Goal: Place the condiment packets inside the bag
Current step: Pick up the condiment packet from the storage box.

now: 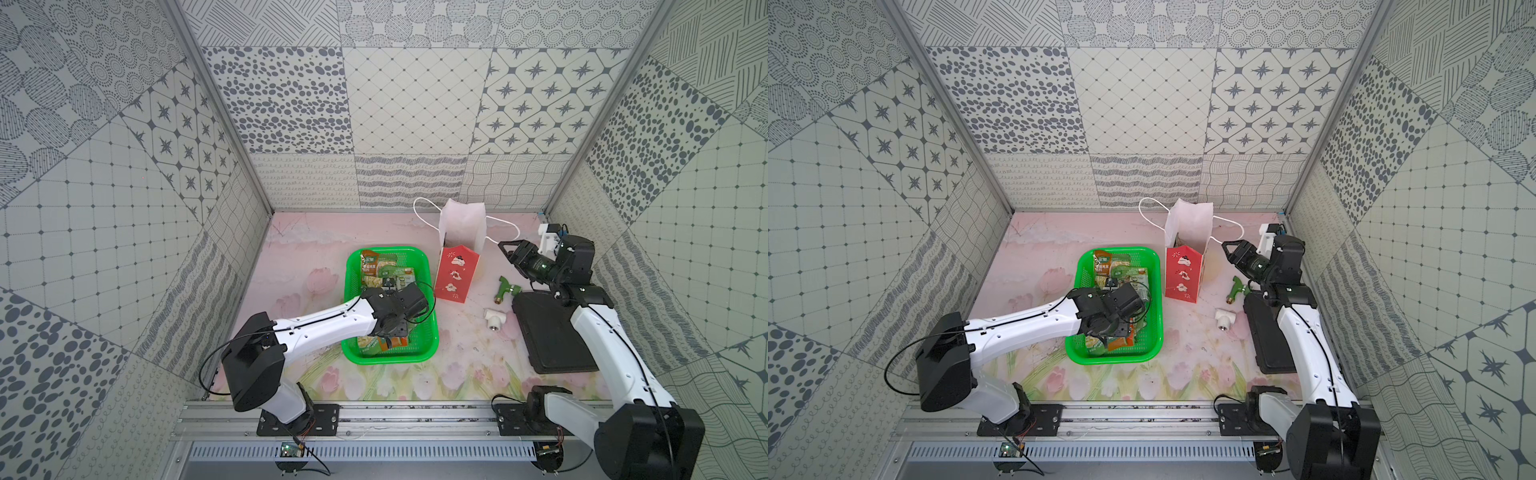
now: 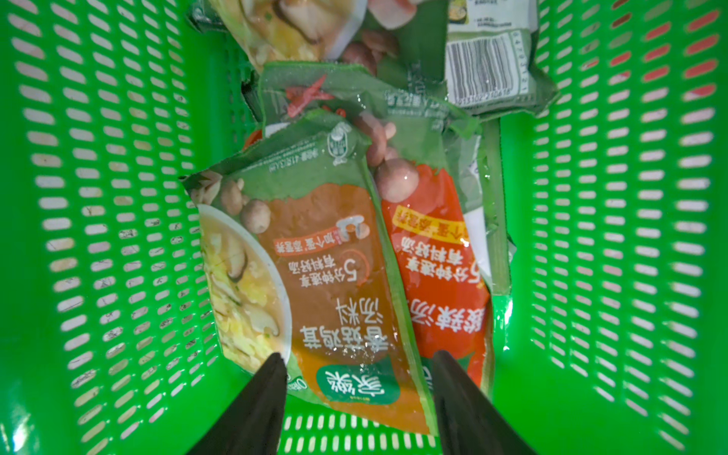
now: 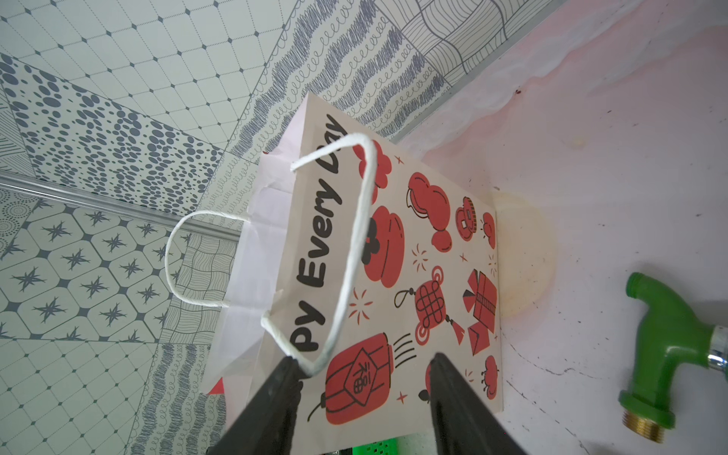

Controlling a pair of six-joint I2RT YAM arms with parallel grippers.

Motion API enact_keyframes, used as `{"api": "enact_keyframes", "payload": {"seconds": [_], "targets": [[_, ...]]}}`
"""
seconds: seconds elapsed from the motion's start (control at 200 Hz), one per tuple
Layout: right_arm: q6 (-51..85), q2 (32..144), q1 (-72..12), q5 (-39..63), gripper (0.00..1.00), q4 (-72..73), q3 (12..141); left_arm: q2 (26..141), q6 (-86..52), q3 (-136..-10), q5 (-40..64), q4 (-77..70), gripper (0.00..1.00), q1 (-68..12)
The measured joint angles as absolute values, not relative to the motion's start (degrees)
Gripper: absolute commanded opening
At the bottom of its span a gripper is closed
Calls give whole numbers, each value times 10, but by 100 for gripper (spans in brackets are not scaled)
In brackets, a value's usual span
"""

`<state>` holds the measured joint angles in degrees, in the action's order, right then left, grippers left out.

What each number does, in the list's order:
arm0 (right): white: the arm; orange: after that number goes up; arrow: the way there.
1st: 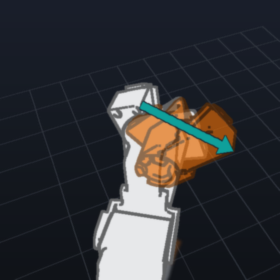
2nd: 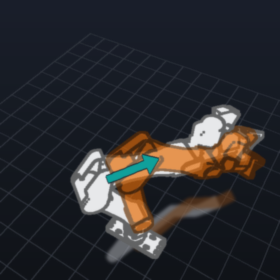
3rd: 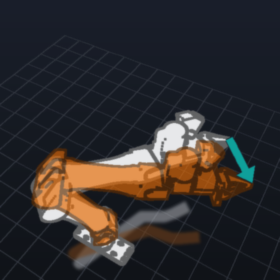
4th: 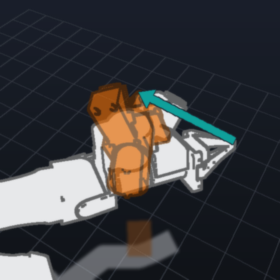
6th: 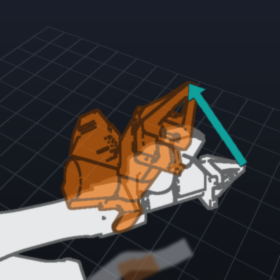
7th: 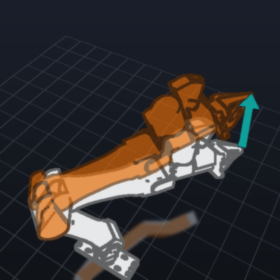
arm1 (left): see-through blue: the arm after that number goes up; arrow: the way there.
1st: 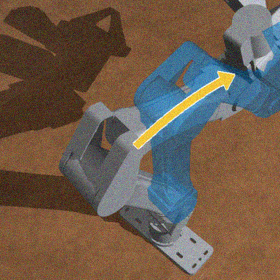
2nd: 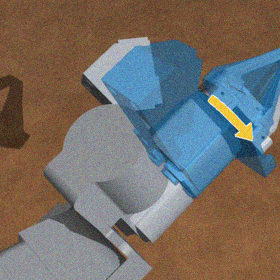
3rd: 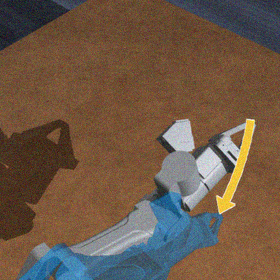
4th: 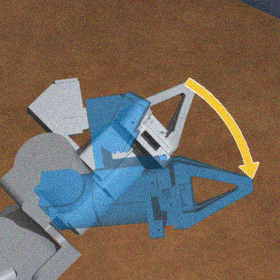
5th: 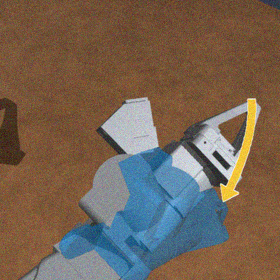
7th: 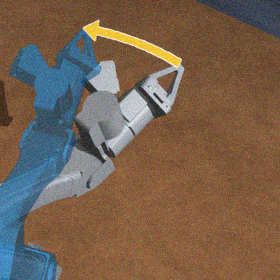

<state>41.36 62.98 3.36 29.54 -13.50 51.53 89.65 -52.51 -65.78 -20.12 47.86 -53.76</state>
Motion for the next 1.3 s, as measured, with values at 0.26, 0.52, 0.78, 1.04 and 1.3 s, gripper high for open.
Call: {"api": "enact_keyframes", "payload": {"seconds": [0.26, 0.52, 0.78, 1.04, 1.3], "targets": [[414, 630, 34, 295, 56, -135, 515, 928, -531, -659, -203, 482, 64, -536], [414, 630, 34, 295, 56, -135, 515, 941, -546, -659, -214, 491, 59, -536], [414, 630, 34, 295, 56, -135, 515, 919, -565, -659, -246, 525, 57, -535], [414, 630, 34, 296, 56, -135, 515, 885, -587, -652, -286, 565, 56, -534], [415, 630, 34, 296, 56, -135, 515, 845, -592, -625, -290, 575, 51, -510]]}}
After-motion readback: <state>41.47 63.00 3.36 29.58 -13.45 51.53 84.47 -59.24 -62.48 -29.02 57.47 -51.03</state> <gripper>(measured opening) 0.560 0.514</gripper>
